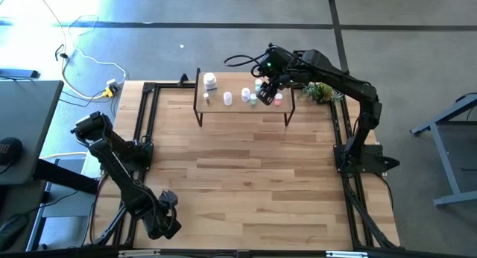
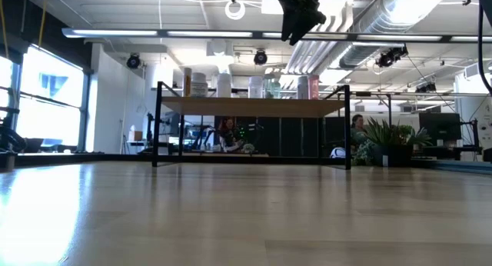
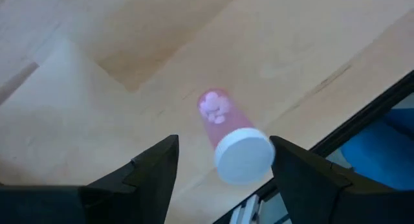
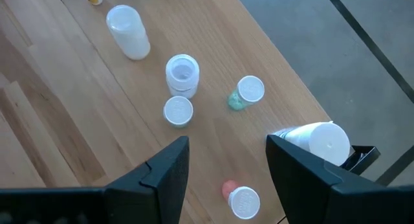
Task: Pick and place medicine bottles onto shelf by color
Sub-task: Put the purple pill bottle on the shelf
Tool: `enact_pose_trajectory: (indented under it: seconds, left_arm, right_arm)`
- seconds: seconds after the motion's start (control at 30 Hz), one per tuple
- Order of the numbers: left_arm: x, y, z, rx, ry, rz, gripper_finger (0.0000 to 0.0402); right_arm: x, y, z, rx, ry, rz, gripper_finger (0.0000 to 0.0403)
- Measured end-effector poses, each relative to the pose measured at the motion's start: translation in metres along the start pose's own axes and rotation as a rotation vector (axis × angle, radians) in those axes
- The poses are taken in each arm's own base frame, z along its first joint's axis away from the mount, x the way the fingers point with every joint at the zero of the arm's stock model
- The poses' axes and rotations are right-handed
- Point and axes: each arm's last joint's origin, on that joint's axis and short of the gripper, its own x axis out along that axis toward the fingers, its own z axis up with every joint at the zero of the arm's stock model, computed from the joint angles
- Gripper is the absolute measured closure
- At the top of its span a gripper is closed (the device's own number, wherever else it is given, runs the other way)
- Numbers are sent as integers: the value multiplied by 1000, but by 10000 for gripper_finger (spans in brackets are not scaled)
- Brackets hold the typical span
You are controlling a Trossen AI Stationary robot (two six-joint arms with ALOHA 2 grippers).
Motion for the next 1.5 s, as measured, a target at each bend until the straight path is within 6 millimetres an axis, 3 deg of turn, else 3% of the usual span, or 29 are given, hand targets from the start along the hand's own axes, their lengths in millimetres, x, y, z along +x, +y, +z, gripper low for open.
enact_pose_trajectory:
  seconds: [0.83,1.1,1.27,1.5]
  left_arm:
    - [0,-4,-1,36,12,-47,287]
    - [-1,-10,-1,53,21,-99,294]
    - [-16,-20,7,88,-34,-86,294]
    - [-57,-38,36,174,-187,0,293]
  right_arm:
    - [0,0,0,3,0,0,206]
    - [0,0,0,0,0,1,206]
    - [0,0,0,0,1,1,206]
    - [0,0,-3,-7,32,-3,206]
